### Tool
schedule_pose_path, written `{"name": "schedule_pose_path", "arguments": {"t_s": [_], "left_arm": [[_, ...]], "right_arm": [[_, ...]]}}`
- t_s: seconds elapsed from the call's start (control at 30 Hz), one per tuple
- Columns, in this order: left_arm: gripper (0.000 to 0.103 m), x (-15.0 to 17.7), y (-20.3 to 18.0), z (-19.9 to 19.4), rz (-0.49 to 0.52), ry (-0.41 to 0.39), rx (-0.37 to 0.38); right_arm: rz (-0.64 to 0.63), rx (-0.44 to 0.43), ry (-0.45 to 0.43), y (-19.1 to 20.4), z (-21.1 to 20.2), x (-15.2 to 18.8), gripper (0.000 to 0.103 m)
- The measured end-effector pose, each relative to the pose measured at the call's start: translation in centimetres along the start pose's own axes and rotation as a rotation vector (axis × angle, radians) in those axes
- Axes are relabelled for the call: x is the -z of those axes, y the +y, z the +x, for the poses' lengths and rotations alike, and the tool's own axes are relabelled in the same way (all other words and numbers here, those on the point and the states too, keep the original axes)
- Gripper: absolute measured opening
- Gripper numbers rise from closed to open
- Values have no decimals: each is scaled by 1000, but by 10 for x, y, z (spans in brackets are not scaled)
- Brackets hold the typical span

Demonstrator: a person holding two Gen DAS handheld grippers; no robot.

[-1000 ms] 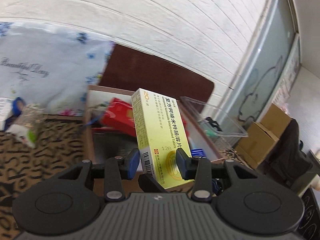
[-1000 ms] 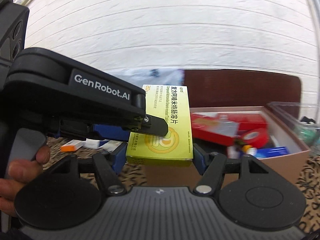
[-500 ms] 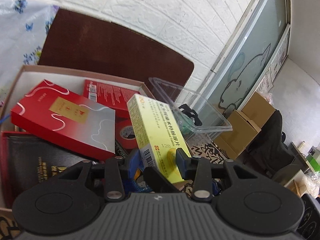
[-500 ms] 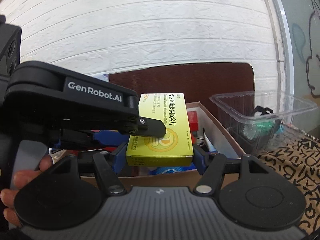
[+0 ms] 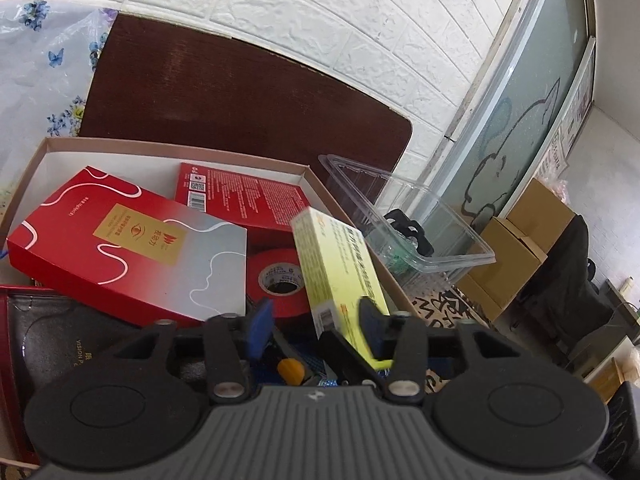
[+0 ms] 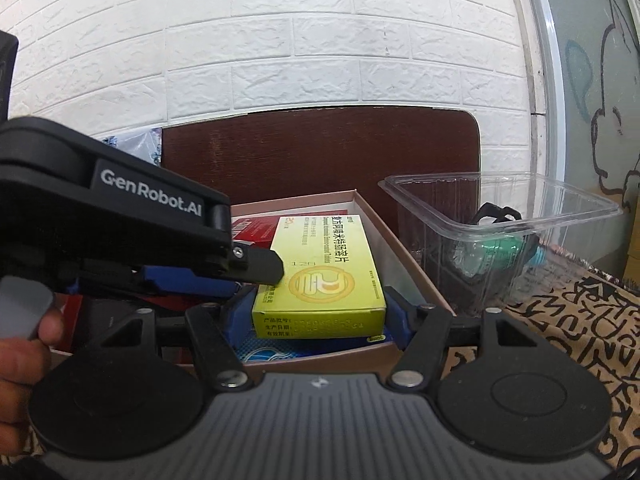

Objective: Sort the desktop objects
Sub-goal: 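Carry the yellow medicine box with the left tool over the cardboard box, then lower the yellow box into the cardboard box and open the left tool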

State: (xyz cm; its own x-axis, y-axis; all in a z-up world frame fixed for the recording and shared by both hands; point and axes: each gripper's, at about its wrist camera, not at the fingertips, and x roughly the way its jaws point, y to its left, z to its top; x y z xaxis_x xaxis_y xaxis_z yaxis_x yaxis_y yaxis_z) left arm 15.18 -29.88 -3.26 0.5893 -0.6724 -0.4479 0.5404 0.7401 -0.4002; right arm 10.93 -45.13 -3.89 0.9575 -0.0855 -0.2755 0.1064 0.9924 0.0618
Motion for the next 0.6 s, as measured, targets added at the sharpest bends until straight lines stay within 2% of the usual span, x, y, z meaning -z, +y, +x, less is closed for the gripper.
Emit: {"name": "schedule_pose_path", "arguments": {"t_s": [0.07, 0.1, 0.17, 0.27, 0.37, 0.47, 0.6], "left_arm": [[70, 1, -2, -2, 10, -11, 2], [72, 1, -3, -3, 14, -13, 5], [82, 2, -5, -5, 24, -13, 18], [92, 5, -10, -9, 48, -13, 26], [99, 9, -15, -12, 77, -2, 27], [100, 14, -21, -17, 108, 10, 19], [101, 21, -27, -27, 163, -20, -51]], "right_arm": [[-19, 15, -6, 1, -1, 1, 74], [-21, 26, -11, 2, -2, 1, 78], [-23, 39, -16, 1, -3, 2, 80], [-27, 42, -19, 1, -7, 3, 82], [-36, 43, -16, 3, -11, 3, 93], [-44, 43, -8, 6, -14, 2, 99], [-53, 36, 9, 12, -23, 3, 99]]}}
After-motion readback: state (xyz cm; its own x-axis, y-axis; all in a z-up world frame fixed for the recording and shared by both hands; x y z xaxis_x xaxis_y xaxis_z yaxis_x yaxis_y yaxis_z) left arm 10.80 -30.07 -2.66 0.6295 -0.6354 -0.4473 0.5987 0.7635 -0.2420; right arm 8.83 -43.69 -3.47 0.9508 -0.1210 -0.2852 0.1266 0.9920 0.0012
